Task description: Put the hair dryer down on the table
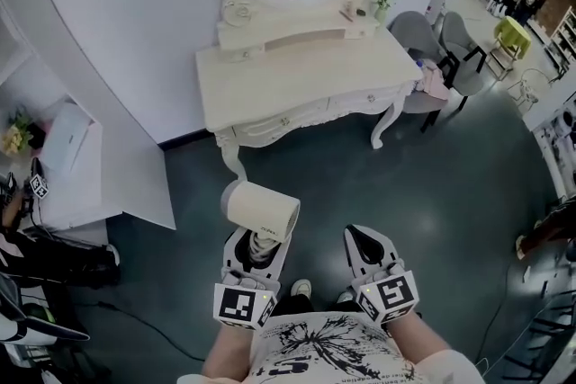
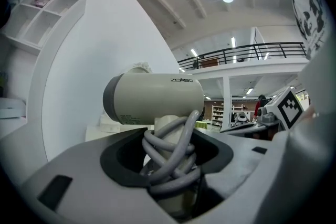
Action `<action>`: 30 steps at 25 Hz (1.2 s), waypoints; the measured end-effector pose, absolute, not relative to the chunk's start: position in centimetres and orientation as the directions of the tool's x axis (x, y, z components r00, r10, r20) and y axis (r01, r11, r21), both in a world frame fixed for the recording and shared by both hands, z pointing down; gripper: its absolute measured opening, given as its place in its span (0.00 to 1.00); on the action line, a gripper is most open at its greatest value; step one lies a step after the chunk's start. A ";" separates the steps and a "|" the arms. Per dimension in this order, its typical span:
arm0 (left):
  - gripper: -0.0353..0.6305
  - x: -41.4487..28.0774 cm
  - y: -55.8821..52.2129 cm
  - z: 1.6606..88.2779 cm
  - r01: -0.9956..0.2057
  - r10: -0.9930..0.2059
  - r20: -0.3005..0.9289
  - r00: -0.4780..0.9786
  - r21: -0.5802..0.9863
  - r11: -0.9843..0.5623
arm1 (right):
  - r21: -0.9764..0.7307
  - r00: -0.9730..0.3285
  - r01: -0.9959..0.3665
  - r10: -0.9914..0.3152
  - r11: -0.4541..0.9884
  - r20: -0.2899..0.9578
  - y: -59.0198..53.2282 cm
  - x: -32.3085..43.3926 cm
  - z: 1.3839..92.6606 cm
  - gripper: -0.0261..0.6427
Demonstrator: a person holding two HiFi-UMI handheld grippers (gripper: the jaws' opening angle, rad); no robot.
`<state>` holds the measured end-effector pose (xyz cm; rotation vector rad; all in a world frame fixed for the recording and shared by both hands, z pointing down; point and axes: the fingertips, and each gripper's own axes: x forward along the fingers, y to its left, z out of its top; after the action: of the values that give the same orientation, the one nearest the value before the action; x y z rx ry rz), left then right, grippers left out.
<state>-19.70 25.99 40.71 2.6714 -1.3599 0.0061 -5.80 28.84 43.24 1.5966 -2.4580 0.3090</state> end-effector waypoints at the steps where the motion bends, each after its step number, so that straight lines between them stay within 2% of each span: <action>1: 0.42 -19.8 25.8 40.9 -0.806 -0.805 0.070 0.589 0.134 -0.577 | -0.063 -0.401 -0.914 -0.872 0.400 0.280 28.5 -5.9 43.3 0.06; 9: 0.42 -20.0 23.4 41.6 -0.838 -0.841 0.062 0.538 0.151 -0.525 | -0.031 -0.456 -0.883 -0.842 0.467 0.289 25.3 -5.8 43.7 0.06; 16: 0.42 -17.3 19.6 41.1 -0.887 -0.887 0.072 0.457 0.109 -0.448 | -0.032 -0.521 -0.847 -0.814 0.531 0.257 19.8 -2.4 43.5 0.06; 30: 0.42 0.3 8.1 39.1 -0.928 -0.927 0.058 0.371 0.053 -0.368 | -0.016 -0.607 -0.786 -0.767 0.618 0.207 6.6 13.9 41.8 0.06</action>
<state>0.27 8.09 39.05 2.5367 -1.7204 0.0284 13.94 6.65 41.76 1.2905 -2.6607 0.1560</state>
